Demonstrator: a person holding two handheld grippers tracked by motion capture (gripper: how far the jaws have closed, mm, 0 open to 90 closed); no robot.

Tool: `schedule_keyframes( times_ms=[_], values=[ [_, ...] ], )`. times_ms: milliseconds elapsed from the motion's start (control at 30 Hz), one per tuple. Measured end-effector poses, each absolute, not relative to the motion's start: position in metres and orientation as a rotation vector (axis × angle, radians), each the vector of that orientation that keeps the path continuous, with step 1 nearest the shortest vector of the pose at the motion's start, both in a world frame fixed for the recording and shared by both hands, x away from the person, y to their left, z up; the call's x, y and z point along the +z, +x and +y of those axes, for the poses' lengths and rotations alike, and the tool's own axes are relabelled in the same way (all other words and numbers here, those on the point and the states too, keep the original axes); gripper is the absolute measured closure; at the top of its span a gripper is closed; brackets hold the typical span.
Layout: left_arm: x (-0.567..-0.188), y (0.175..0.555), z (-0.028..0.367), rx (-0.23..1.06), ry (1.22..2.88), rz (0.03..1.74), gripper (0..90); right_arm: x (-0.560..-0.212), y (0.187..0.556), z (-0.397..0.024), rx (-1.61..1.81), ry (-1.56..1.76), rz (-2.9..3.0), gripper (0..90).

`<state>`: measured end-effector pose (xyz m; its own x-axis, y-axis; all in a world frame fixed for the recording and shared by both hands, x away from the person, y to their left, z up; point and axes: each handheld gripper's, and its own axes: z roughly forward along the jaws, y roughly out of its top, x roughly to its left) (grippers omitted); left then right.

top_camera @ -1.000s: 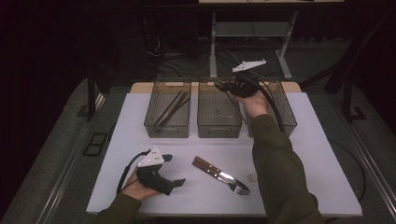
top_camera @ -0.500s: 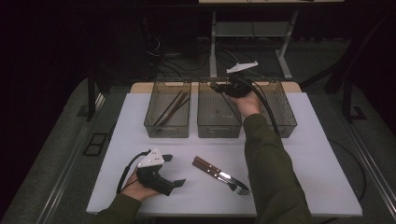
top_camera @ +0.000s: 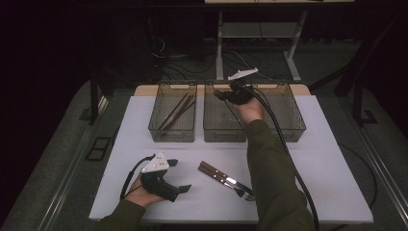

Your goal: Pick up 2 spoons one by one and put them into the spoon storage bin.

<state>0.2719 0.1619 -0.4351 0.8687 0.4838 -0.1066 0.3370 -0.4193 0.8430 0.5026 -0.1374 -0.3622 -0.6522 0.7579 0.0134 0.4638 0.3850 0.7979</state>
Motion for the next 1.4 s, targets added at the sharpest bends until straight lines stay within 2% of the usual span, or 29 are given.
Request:
schedule_keyframes(
  times_ms=[233, 300, 433, 633, 967, 1400],
  values=[
    [-0.436, 0.272, 0.161, 0.191, 2.047, 0.594, 0.0, -0.378, 0.500, -0.132, 1.093, 1.070, 2.362, 86.7],
    [-0.436, 0.272, 0.161, 0.189, 2.047, 0.597, 0.0, -0.380, 0.500, -0.131, 1.079, 1.089, 2.353, 68.7],
    [-0.436, 0.272, 0.161, 0.195, 2.050, 0.590, 0.0, -0.378, 0.499, -0.131, 1.082, 1.104, 2.375, 56.0],
    [-0.436, 0.271, 0.161, 0.190, 2.047, 0.596, 0.0, -0.371, 0.494, -0.137, 1.132, 1.117, 2.384, 46.6],
    [-0.436, 0.272, 0.161, 0.196, 2.061, 0.591, 0.0, -0.359, 0.469, -0.157, 1.201, 1.069, 2.399, 41.0],
    [-0.438, 0.272, 0.159, 0.192, 2.056, 0.604, 0.0, -0.351, 0.427, -0.189, 1.242, 1.000, 2.409, 40.1]
  ],
)
